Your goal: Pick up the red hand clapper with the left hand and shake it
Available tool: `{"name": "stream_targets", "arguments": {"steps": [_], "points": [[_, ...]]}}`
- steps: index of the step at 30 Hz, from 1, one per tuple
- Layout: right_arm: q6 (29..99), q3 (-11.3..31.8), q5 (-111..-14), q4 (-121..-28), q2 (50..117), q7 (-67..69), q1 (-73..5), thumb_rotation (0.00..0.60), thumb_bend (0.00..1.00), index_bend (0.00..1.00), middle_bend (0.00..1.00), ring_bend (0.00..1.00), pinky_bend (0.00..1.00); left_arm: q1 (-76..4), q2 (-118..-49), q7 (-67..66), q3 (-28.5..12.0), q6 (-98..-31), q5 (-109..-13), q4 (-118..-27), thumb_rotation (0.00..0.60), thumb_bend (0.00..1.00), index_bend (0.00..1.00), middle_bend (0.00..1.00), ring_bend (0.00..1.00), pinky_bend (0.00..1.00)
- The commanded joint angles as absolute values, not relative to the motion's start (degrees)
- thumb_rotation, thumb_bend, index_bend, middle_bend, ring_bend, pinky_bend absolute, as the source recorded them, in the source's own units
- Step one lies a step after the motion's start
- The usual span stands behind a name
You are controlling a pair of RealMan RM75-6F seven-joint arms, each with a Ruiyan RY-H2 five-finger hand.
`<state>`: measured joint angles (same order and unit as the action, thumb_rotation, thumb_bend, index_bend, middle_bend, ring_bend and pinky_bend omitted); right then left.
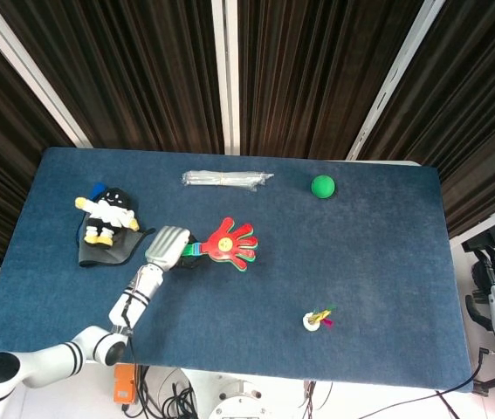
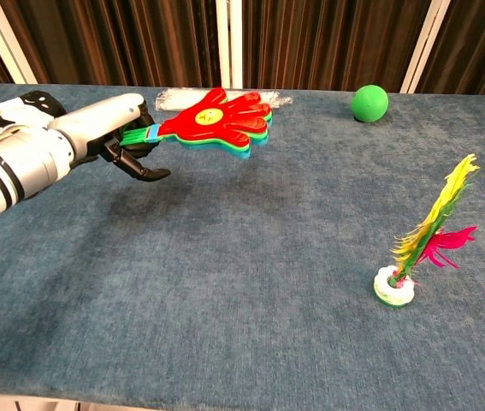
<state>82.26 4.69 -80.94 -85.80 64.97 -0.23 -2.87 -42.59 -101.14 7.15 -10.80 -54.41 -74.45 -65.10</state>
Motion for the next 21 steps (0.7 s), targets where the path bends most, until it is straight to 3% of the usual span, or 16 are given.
{"name": "stream_targets", "arguments": {"steps": [1, 4, 7, 14, 21], "points": [[82.16, 4.69, -80.87, -85.93, 64.93, -0.37, -2.92, 0.6, 0.33, 0.0, 0.0, 0.0, 0.0, -42.6, -99.94, 8.46, -11.28, -53.04, -73.4, -66.7, 0.6, 0.33, 1.0, 1.0, 1.0, 1.0], [82.04, 4.67, -80.77, -86.06, 64.86, -0.46, -2.93, 0.6, 0.33, 0.0, 0.0, 0.0, 0.0, -42.36, -99.86, 8.68, -11.59, -54.36, -73.9, -66.98, 0.6, 0.56, 1.0, 1.0, 1.0, 1.0], [81.99, 4.64, -80.7, -86.2, 64.79, -0.64, -2.93, 0.6, 0.33, 0.0, 0.0, 0.0, 0.0, -42.21, -99.66, 8.75, -11.6, -55.29, -74.54, -67.17, 0.6, 0.7, 1.0, 1.0, 1.0, 1.0], [82.15, 4.58, -80.75, -86.78, 64.56, -1.24, -2.88, 0.6, 0.33, 0.0, 0.0, 0.0, 0.0, -41.47, -98.57, 12.99, -12.79, -58.11, -75.82, -68.48, 0.6, 0.73, 1.0, 1.0, 1.0, 1.0], [82.23, 4.63, -80.81, -87.5, 64.39, -1.79, -2.98, 0.6, 0.33, 0.0, 0.0, 0.0, 0.0, -40.43, -94.95, 26.48, -15.78, -57.91, -75.25, -73.83, 0.6, 0.76, 1.0, 1.0, 1.0, 1.0]]}}
